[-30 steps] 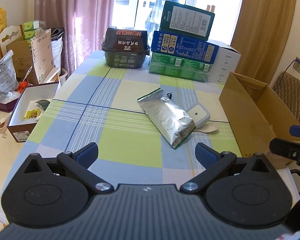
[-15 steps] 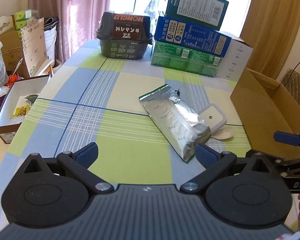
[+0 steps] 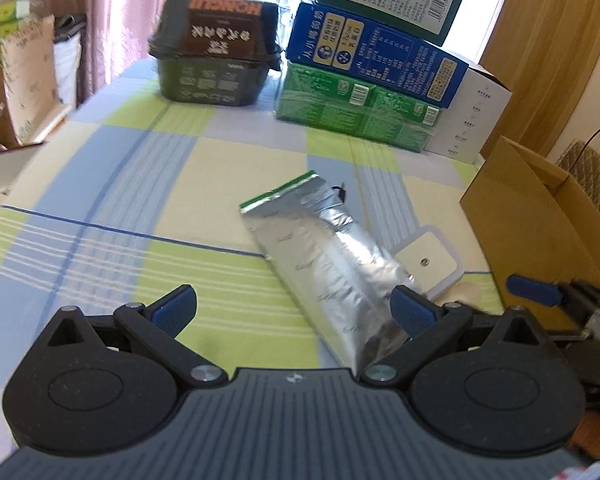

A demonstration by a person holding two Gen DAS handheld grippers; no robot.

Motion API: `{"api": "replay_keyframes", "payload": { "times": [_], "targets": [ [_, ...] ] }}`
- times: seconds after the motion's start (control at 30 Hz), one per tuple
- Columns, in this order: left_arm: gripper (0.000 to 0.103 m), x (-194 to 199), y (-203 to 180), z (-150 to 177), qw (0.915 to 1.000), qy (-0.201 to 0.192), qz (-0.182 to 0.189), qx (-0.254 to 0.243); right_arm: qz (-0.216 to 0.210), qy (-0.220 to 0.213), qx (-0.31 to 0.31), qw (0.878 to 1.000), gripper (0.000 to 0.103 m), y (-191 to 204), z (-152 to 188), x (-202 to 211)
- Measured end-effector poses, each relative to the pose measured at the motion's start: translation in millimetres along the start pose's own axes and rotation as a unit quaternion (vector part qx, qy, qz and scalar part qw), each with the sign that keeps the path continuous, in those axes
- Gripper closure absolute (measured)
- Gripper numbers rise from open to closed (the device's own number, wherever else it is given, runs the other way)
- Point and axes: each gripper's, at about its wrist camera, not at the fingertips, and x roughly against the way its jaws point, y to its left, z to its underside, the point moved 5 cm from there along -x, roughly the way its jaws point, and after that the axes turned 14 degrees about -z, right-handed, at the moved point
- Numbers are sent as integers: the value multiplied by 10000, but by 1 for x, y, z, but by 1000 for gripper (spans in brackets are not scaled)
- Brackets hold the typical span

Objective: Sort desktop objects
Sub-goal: 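Move the left tool to the silver foil bag while the right tool approaches the white square night light, then grasp the silver foil bag with the left tool while the right tool grasps the white night light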

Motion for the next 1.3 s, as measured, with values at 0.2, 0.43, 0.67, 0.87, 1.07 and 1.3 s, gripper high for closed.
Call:
{"api": "replay_keyframes", "payload": {
  "times": [0.2, 0.43, 0.67, 0.87, 1.07, 1.3],
  "targets": [
    [2, -26, -13, -8, 9993, 149, 297, 154, 14, 141, -77, 9999, 26, -8, 9, -13],
    [2, -51, -29, -17, 9984, 278, 471, 126, 110, 188, -138, 9997, 26, -17, 13, -16],
    [3, -64, -40, -12, 9979, 425, 258, -411, 64, 147, -45, 9999, 26, -13, 11, -17],
    [4, -57, -23, -10, 9940, 333, -223, -1019, 46, 112, 361, 9993, 26, -3, 5, -27],
    [5, -63, -6, -7, 9952, 437, -8, -876, 159, 174, 900, 9957, 26, 4, 2, -46],
    [10, -71, -12, -4, 9934, 516, 95, -1016, 204, 210, 1208, 9922, 26, 3, -1, -61]
  ]
}}
